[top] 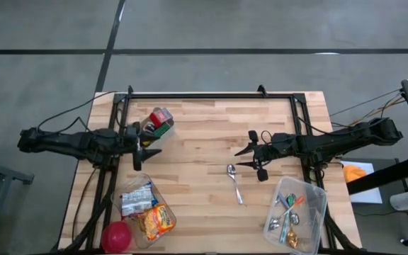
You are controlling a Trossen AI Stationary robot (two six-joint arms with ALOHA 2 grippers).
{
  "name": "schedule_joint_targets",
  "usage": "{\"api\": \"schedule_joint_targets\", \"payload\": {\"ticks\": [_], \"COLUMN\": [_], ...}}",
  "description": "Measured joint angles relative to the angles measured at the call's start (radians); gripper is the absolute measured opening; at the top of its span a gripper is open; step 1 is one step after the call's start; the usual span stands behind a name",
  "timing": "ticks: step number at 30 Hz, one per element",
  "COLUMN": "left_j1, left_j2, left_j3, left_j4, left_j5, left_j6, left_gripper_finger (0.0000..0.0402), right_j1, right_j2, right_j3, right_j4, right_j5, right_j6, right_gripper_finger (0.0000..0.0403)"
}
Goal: Pick & Place Food Item
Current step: Put the silver spoon into the white bin
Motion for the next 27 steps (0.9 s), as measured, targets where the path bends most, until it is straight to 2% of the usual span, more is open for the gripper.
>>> {"api": "schedule_joint_targets", "payload": {"ticks": [8, 27], "left_j1": [0.000, 0.000], "left_j2": [-0.069, -0.065], "left_j3": [0.006, 0.007], "left_j4": [-0.064, -0.088], "left_j5": [0.004, 0.004], "left_j6": [0.020, -0.043], "left_gripper_finger": [0.0285, 0.0285], "right_j1": [0.000, 0.000], "right_j2": [0.000, 0.000], "right_j3": [0.000, 0.000], "right_j4": [0.000, 0.000], "right_j5": [0.000, 0.000], "right_j6": [0.000, 0.000], "right_gripper_finger": [0.0157, 0.0157]}}
